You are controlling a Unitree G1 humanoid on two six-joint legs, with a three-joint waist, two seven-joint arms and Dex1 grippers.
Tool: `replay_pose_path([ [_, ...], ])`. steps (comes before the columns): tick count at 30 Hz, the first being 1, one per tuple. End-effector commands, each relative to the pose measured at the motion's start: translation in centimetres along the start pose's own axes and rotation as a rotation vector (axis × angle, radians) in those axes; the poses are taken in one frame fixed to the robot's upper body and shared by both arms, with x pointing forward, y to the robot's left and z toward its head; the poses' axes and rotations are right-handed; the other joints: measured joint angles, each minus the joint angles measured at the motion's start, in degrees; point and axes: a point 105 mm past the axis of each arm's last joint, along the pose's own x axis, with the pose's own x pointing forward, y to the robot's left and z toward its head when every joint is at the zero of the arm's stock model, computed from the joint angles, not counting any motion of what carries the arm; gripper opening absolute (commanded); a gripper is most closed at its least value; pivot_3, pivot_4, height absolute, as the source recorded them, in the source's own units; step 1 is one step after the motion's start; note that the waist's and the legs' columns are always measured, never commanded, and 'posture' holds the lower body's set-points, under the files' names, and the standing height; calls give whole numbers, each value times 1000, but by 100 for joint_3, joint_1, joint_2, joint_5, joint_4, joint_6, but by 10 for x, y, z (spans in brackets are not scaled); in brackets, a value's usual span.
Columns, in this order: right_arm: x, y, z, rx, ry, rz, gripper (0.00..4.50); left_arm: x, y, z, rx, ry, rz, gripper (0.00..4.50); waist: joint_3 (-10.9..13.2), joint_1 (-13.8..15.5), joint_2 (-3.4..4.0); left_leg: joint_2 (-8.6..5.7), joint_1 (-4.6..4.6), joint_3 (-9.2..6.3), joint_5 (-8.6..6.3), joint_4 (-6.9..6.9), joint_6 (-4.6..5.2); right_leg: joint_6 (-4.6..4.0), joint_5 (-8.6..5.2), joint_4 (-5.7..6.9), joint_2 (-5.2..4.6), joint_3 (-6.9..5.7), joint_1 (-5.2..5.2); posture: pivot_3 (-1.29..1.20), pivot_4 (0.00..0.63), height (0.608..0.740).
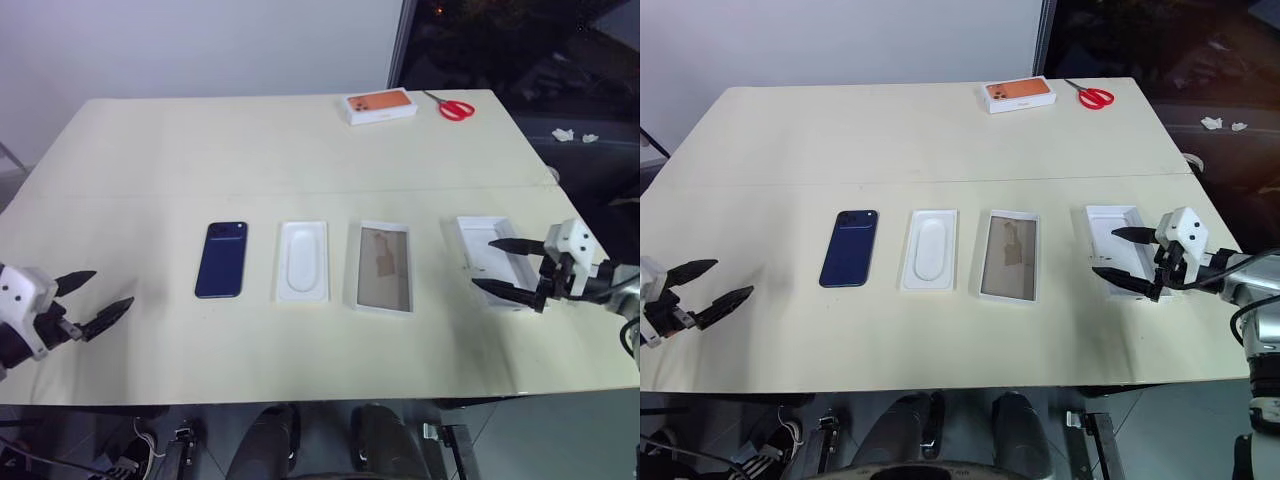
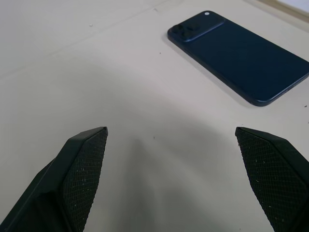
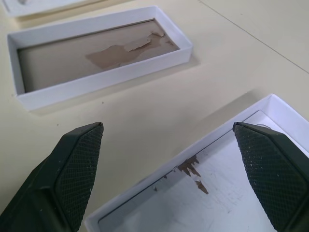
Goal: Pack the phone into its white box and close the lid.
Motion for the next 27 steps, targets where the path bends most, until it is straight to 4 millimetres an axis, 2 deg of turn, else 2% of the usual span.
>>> replay_pose_path([
  [1, 5, 0, 30, -51, -76, 3, 4493, 8, -2, 25, -22, -65, -6, 4456, 0, 2, 0, 0, 0, 0, 0, 0, 0, 0, 0, 0, 0, 0, 0, 0, 150, 740],
  [6, 24, 8, 46, -52, -104, 36, 4493, 26, -17, 37, -110, -39, -44, 4456, 0, 2, -1, 0, -1, -1, 0, 1, 0, 1, 0, 0, 1, 0, 0, 0, 150, 740],
  [10, 48, 25, 63, -143, -110, 91, 4493, 48, -42, 53, -200, -62, -109, 4456, 0, 3, 0, 0, -1, -1, 0, 2, 0, 1, 1, 2, 2, -1, -1, 0, 150, 740],
  [14, 75, 47, 79, -229, -115, 173, 4493, 83, -71, 64, -316, -56, -195, 4456, 1, 5, 0, -2, -1, -1, 0, 6, 0, 2, 1, 7, 3, 0, -2, 0, 150, 740],
  [17, 90, 63, 94, -211, -155, 239, 4493, 117, -94, 66, -429, -9, -250, 4456, 0, 23, -6, -4, -2, -4, 1, 9, -1, 3, 2, 9, 5, -3, -2, 0, 150, 740],
  [23, 94, 70, 97, -226, -171, 244, 4493, 141, -128, 73, -624, 4, -354, 4456, 0, 3, -7, -10, -6, -2, 1, 13, 0, 4, 2, 9, 6, 3, -6, 0, 150, 740],
  [25, 93, 69, 96, -229, -172, 234, 4493, 149, -145, 67, -650, 38, -391, 4456, -1, 12, -7, -9, -4, -4, 2, 17, -1, 4, 2, 12, 6, -1, -2, 0, 150, 740],
  [27, 93, 69, 96, -233, -176, 228, 4493, 154, -152, 58, -679, 94, -394, 4456, -1, 12, -7, -10, -3, -5, 2, 19, -2, 4, 2, 13, 6, -2, 1, 0, 150, 740],
])
